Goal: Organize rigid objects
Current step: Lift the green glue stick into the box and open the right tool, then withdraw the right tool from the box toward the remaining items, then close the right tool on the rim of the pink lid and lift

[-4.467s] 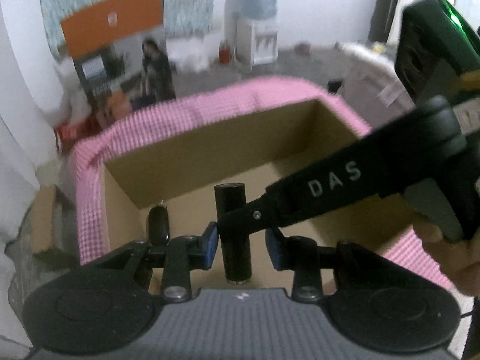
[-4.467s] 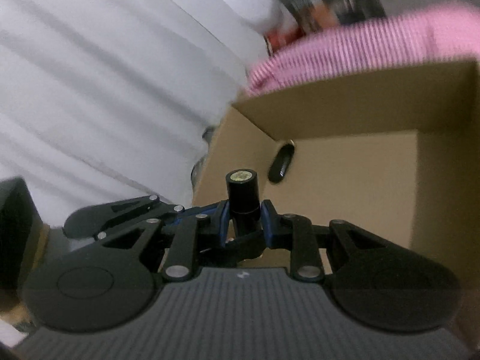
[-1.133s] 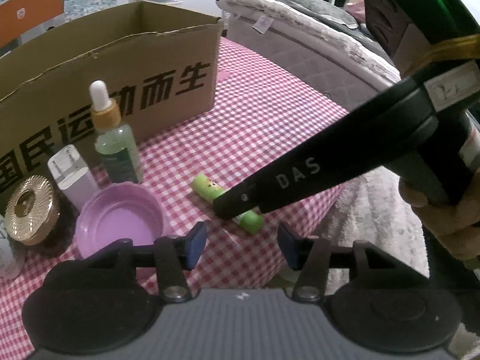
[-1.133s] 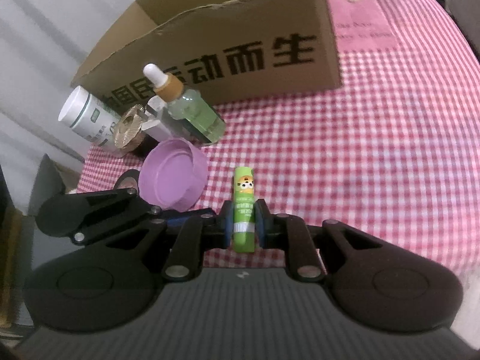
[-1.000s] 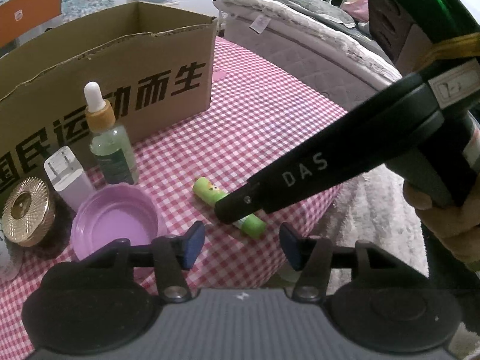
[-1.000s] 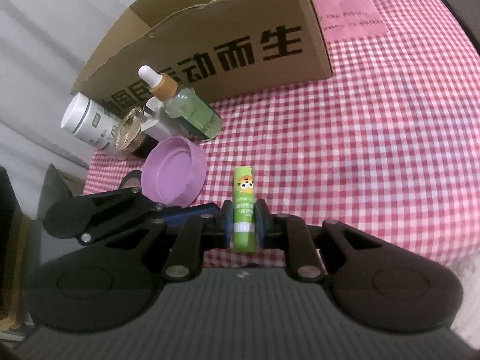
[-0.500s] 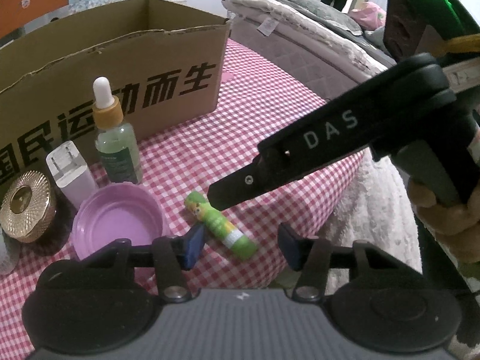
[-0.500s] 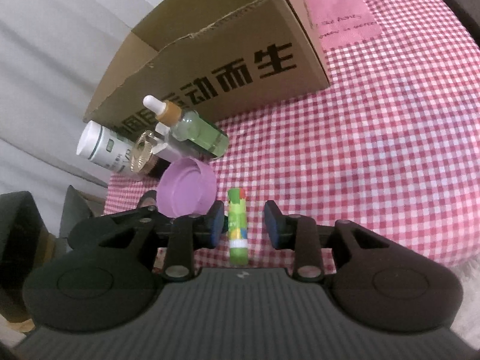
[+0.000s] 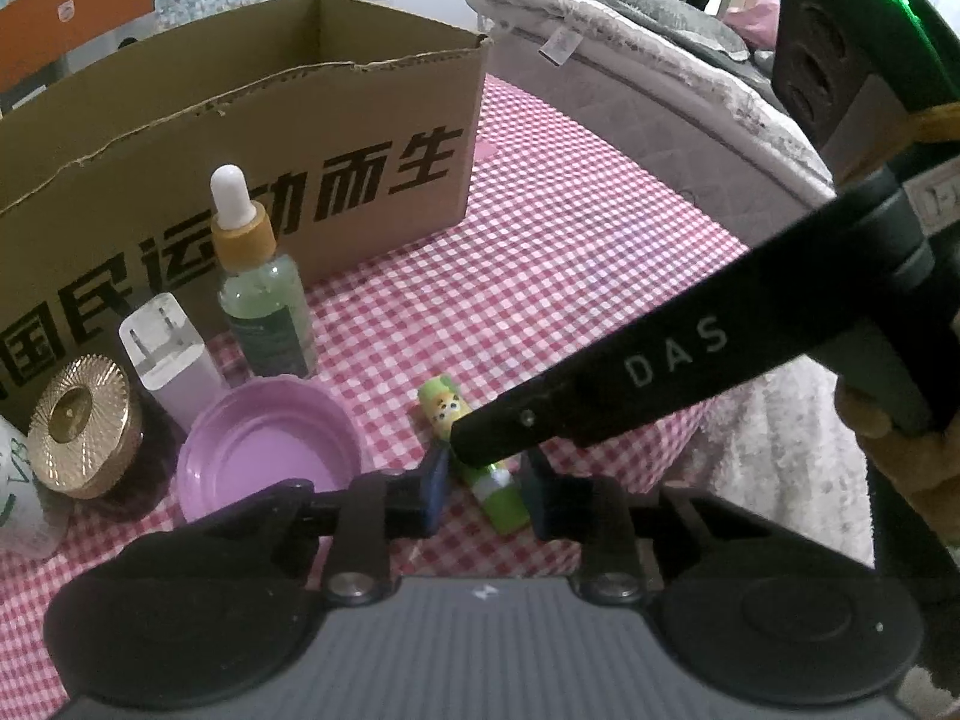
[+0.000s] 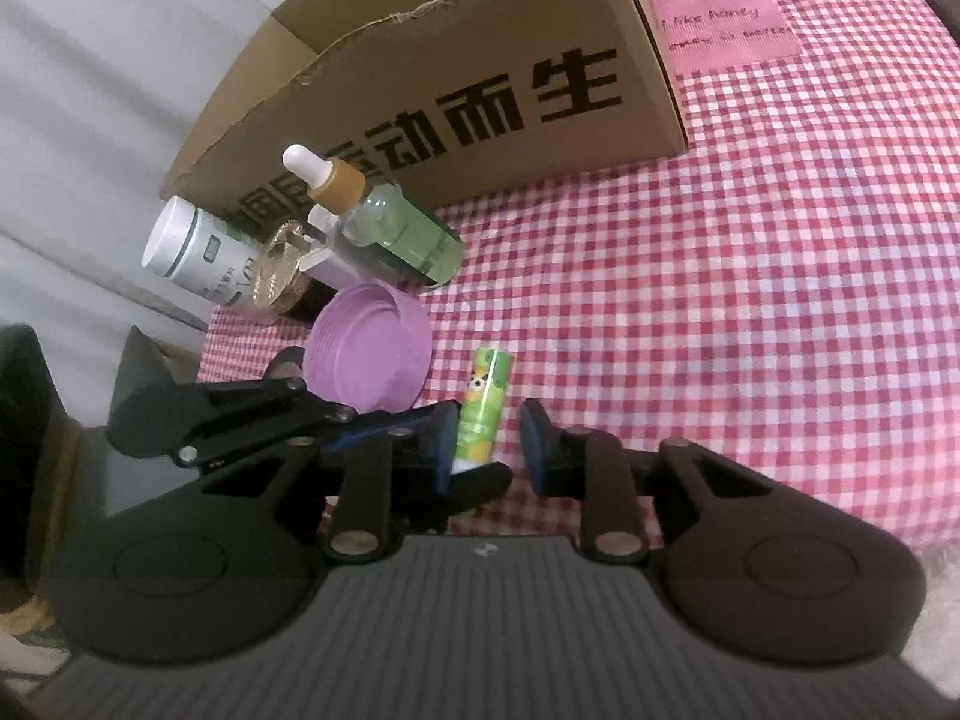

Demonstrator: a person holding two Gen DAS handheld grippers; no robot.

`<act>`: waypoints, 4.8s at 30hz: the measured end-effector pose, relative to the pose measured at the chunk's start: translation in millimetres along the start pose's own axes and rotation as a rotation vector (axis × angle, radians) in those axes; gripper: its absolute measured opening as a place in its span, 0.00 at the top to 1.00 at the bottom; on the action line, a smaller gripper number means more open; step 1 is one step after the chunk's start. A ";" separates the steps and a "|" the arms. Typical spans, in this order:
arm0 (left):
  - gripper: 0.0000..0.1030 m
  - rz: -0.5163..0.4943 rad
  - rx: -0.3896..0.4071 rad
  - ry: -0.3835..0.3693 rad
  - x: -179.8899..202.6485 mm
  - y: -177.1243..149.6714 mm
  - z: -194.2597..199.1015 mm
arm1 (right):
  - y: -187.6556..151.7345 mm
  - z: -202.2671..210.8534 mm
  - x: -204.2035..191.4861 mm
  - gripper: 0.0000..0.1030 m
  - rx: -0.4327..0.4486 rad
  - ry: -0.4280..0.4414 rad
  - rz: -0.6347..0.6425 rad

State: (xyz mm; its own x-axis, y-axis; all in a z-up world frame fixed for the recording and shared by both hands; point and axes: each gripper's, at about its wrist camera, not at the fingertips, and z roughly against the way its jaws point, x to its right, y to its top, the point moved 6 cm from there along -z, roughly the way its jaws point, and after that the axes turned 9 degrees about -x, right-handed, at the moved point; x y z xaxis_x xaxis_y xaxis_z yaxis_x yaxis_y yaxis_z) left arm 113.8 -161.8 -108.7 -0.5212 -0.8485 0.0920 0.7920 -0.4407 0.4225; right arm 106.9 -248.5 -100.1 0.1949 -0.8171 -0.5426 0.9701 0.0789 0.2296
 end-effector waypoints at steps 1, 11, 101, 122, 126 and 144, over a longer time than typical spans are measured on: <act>0.74 -0.002 0.000 0.002 0.2 0.3 0.0 | 0.2 -1.1 0.2 0.80 -0.003 0.002 0.001; 0.77 -0.008 0.040 0.024 -1.8 -3.1 4.2 | -2.8 -2.5 14.5 0.85 0.027 0.139 -0.103; 0.14 0.208 0.205 0.085 -70.8 -34.0 122.5 | 0.8 62.6 -73.6 0.24 0.294 0.082 0.085; 0.14 0.103 0.108 0.112 -45.7 -50.2 76.2 | -9.1 49.7 -32.5 0.24 0.235 0.036 -0.020; 0.14 0.064 0.094 0.144 -41.8 -54.7 65.5 | -4.6 36.9 -26.8 0.24 0.192 0.005 0.002; 0.19 -0.048 0.084 0.234 -34.6 -28.2 30.9 | 34.0 -25.7 -46.5 0.82 0.076 -0.180 0.265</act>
State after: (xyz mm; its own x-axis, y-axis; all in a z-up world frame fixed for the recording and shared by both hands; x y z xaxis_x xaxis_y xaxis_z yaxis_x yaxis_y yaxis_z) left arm 99.7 -111.0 -96.0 -0.4618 -0.8763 -0.1373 0.7338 -0.4644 0.4958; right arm 134.5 -193.1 -87.8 0.4040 -0.8620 -0.3063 0.8741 0.2650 0.4070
